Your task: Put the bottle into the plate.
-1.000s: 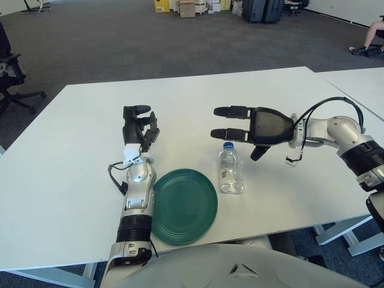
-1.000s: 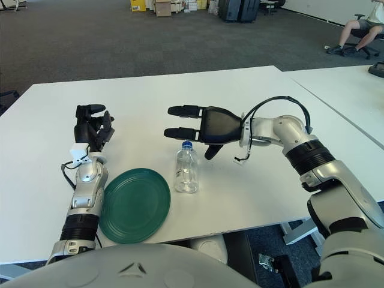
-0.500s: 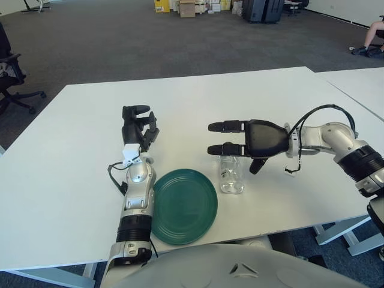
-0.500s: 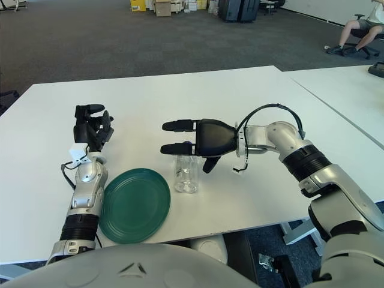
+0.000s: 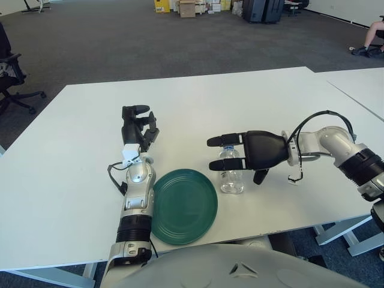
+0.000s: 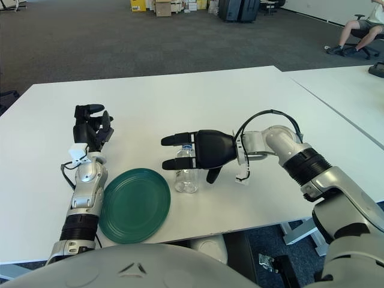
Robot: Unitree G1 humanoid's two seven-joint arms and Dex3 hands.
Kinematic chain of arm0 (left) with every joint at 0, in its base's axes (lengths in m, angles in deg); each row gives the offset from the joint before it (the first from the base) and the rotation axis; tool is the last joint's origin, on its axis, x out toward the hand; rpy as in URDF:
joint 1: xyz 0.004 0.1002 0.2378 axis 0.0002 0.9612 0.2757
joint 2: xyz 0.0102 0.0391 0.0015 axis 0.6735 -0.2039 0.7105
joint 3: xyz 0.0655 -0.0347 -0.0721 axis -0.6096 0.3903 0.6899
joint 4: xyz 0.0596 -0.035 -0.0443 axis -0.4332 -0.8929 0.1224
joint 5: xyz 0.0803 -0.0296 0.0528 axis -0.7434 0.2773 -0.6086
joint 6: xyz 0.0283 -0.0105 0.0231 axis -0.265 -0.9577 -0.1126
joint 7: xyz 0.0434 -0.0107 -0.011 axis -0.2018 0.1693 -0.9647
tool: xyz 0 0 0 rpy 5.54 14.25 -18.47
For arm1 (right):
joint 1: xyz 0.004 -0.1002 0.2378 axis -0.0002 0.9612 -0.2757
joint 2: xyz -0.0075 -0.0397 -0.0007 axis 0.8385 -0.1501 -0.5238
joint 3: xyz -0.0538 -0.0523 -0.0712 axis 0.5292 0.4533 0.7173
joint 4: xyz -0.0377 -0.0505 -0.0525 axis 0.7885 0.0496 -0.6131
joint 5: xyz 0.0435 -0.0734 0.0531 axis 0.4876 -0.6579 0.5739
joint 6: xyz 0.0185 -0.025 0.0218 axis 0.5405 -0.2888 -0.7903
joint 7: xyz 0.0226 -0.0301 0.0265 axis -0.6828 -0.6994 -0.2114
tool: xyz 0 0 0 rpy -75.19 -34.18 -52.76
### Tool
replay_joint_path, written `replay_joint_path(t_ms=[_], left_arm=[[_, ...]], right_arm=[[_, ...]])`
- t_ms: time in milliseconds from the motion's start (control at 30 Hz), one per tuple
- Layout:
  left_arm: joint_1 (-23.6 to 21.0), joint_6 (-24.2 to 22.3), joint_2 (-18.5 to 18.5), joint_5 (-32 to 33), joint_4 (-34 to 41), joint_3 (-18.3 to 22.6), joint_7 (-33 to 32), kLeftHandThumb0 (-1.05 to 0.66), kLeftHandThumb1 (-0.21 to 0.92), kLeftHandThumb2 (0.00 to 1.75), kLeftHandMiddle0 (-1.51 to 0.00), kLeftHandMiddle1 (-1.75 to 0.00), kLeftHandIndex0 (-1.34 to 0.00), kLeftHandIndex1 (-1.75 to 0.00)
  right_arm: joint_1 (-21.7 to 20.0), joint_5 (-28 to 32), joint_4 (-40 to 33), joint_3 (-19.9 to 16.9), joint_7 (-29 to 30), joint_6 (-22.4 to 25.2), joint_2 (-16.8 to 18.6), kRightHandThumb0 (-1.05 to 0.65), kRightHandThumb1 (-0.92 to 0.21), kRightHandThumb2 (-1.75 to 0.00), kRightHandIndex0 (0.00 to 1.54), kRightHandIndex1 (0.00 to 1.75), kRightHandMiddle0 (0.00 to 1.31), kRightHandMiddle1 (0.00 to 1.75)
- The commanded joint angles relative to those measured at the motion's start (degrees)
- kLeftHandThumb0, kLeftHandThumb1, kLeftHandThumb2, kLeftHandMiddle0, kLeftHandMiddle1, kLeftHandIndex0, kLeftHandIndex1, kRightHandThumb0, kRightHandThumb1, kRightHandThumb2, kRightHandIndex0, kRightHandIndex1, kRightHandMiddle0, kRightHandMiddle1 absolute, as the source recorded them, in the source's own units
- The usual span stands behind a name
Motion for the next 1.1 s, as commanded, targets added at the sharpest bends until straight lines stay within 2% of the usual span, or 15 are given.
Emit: replay_joint_path(t_ms=[0, 300, 467, 567, 767, 1067], left_arm=[[-1.53, 0.45, 0.19, 0.30, -0.14, 0.35, -0.17, -0.37, 0.83, 0.65, -0.38, -1.55, -0.25, -1.75], [-1.54, 0.79, 0.06, 0.78, -0.10, 0.36, -0.04, -0.37, 0.80, 0.70, -0.40, -1.54, -0.27, -1.75], [-1.28, 1.40, 0.00, 0.46, 0.04, 0.07, -0.05, -0.38, 0.79, 0.70, -0.40, -1.54, -0.28, -1.75], [-1.11, 1.41, -0.10, 0.12, 0.29, -0.12, -0.26, -0.37, 0.80, 0.70, -0.40, -1.53, -0.27, -1.75], [-0.61, 1.23, -0.54, -0.36, 0.99, -0.60, -0.58, -0.37, 0.84, 0.63, -0.37, -1.53, -0.25, -1.75], [-0.02, 1.31, -0.89, -0.94, 1.63, -1.10, -0.67, -0.36, 0.91, 0.54, -0.36, -1.51, -0.21, -1.75]], right_arm=[[-0.48, -1.88, -1.23, 0.32, 1.13, 1.86, -0.51, -0.54, -0.92, -0.66, 0.04, 0.00, 0.00, 0.18], [-3.17, -6.34, -1.35, 3.04, 3.25, 3.45, 0.01, -0.55, -0.92, -0.58, 0.01, 0.00, 0.00, 0.14], [-4.83, -8.66, 0.48, 5.37, 5.74, 4.65, 0.56, -0.54, -0.91, -0.55, 0.02, 0.00, 0.00, 0.18], [-6.08, -10.27, 2.89, 7.30, 7.80, 5.94, 1.53, -0.55, -0.90, -0.54, 0.04, 0.01, 0.00, 0.21], [-7.70, -9.23, 10.56, 9.73, 9.54, 7.35, 5.02, -0.53, -0.90, -0.54, 0.10, 0.03, 0.00, 0.29], [-9.42, -7.74, 19.07, 12.01, 13.08, 9.32, 8.57, -0.49, -0.92, -0.66, 0.17, 0.04, 0.00, 0.42]])
